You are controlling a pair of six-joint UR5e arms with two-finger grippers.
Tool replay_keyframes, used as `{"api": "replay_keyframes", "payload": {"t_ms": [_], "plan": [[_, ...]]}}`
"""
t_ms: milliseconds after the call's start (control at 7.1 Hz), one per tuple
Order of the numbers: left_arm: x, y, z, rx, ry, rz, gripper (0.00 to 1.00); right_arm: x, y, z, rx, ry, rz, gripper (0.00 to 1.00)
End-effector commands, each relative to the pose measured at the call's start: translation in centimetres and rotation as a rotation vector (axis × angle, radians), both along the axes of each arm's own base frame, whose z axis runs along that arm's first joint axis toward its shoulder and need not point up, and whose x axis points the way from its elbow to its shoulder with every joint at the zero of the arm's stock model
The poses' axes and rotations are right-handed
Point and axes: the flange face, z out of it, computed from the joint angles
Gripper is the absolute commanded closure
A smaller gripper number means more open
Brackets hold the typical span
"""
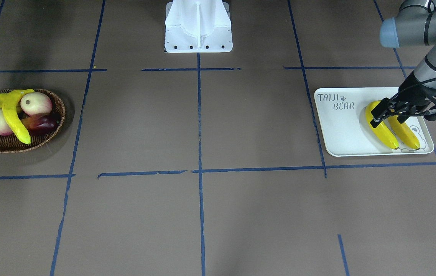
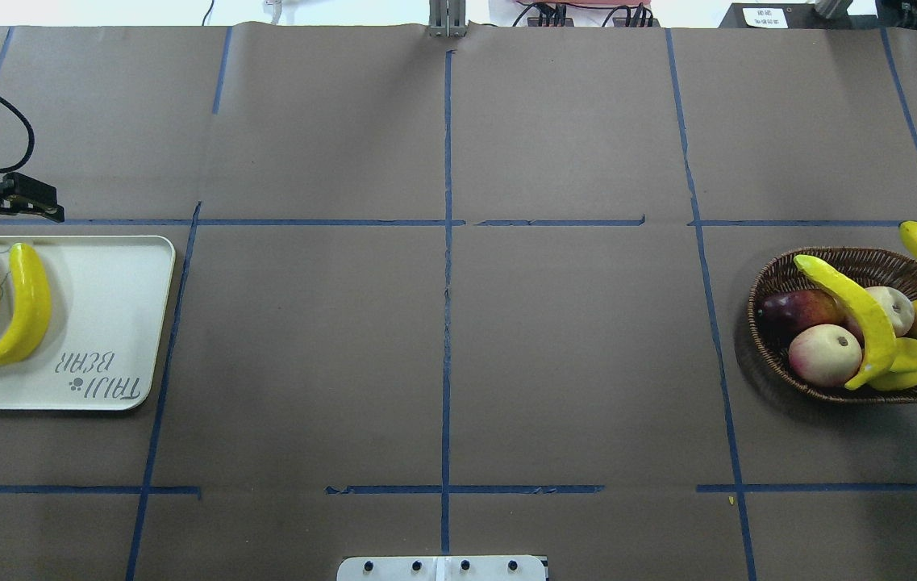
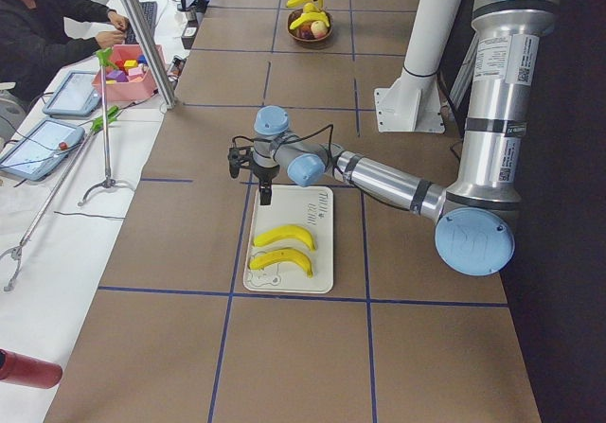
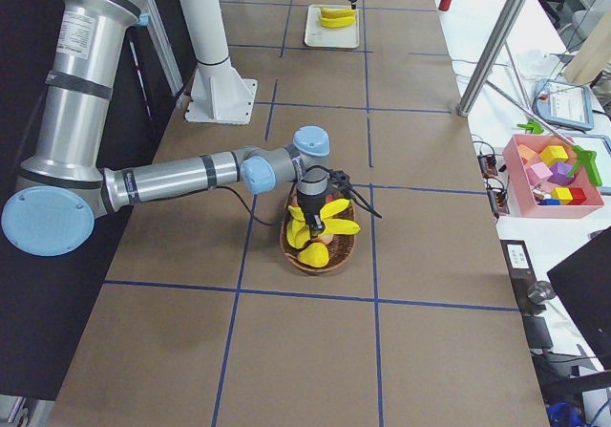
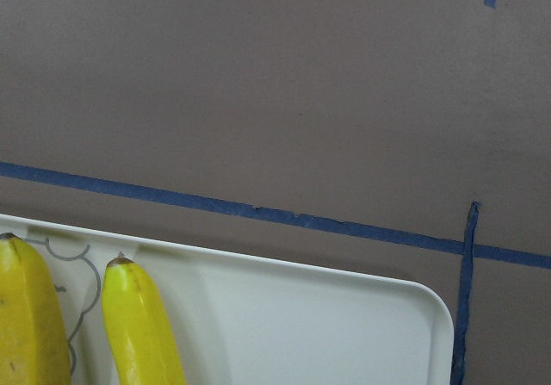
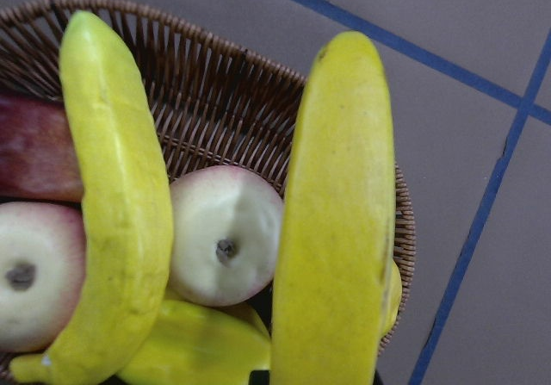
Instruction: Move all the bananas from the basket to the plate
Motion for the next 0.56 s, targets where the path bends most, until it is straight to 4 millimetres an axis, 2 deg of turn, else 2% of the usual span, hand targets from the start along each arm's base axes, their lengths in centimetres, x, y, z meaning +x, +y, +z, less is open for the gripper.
{"api": "replay_keyframes", "payload": {"t_ms": [0,141,282,423], "plan": [[0.1,-0.1,-0.5,0.006,0.006,-0.001,0.01,2.2,-0.5,-5.3,0.012,-0.179,0.035,1.00],[0.1,-0.1,-0.8,0.006,0.011,-0.002,0.01,0.9,-2.8,-8.7,-0.016,-0.240,0.037,1.00],[0.3,-0.4,-1.8,-0.022,0.036,-0.042,0.01,-0.9,-5.1,-13.7,-0.115,-0.364,0.084,1.00],[0.4,-0.5,-2.8,-0.043,0.060,-0.075,0.01,-3.6,-6.4,-18.1,-0.226,-0.439,0.151,0.99]]}}
